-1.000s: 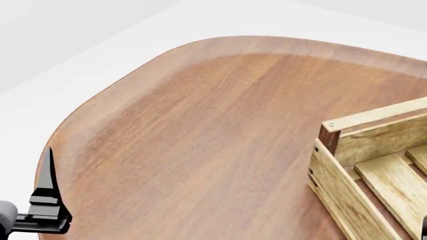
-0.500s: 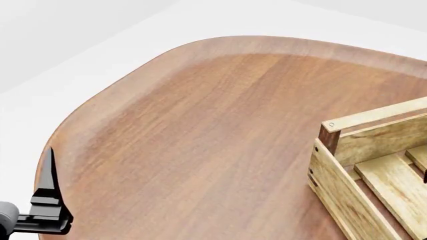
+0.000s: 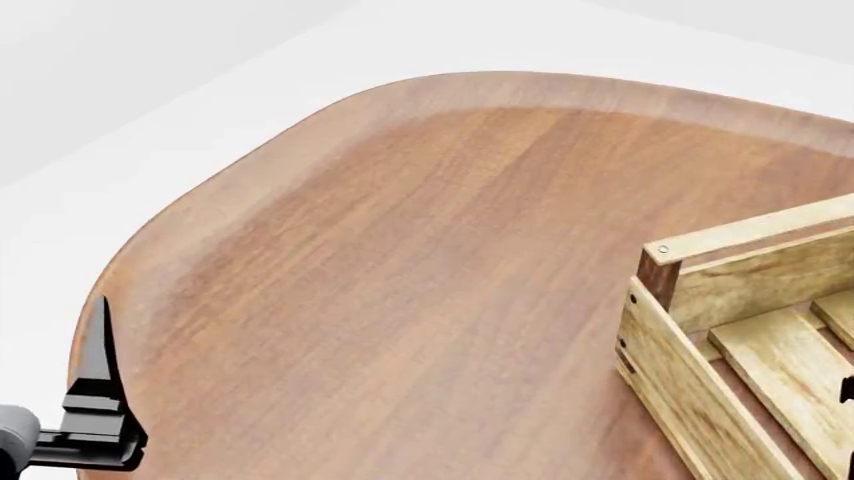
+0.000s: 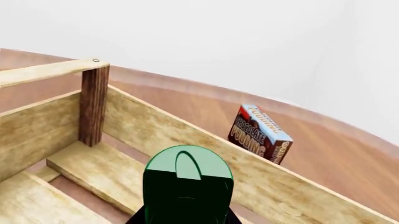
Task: Pick up the salad dressing and put it in the tray.
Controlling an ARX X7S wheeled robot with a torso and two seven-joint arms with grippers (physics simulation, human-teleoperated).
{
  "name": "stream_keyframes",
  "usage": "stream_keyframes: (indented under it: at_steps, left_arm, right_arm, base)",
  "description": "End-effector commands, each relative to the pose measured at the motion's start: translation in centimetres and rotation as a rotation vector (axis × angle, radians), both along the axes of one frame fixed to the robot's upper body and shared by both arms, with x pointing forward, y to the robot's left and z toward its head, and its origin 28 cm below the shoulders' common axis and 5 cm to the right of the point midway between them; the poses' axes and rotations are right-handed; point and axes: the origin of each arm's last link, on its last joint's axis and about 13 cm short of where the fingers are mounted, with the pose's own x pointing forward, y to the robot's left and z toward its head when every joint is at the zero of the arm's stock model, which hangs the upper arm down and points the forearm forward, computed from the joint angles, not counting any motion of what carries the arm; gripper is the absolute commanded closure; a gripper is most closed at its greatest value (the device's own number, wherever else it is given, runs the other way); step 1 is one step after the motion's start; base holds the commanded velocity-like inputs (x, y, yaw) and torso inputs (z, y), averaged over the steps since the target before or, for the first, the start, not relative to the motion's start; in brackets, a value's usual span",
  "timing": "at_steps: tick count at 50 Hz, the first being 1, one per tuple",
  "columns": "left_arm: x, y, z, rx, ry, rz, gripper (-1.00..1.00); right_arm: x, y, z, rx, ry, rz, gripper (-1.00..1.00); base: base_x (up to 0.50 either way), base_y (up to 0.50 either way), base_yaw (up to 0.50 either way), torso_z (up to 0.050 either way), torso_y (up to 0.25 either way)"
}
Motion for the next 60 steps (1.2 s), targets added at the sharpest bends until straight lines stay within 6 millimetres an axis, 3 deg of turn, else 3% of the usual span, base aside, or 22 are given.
stream_keyframes:
  at_steps: [1,50,51,60]
  left_arm:
    - [0.0,0.0,0.0,0.003,-0.001,-0.001,-1.0]
    - [0.0,-0.1,0.0,0.005,-0.002,0.002,-1.0]
    - [0.0,-0.1,0.0,0.005,-0.002,0.002,-1.0]
    - [0.0,-0.1,0.0,0.004,-0.004,0.002,-1.0]
  right_arm:
    - [-0.3,0.1,-0.6,-0.024,0.024,0.014,1.0]
    - [-1.5,0.4,-2.7,-0.01,0.062,-0.021,1.0]
    - [-1.6,0.4,-2.7,-0.011,0.063,-0.025,-1.0]
    - [-1.7,0.4,-2.8,-0.017,0.066,-0.027,-1.0]
  base:
    - [0.0,0.0,0.0,0.0,0.0]
    - [0.0,0.0,0.0,0.0,0.0]
    - [0.0,0.0,0.0,0.01,0.0]
    - [0.0,0.0,0.0,0.0,0.0]
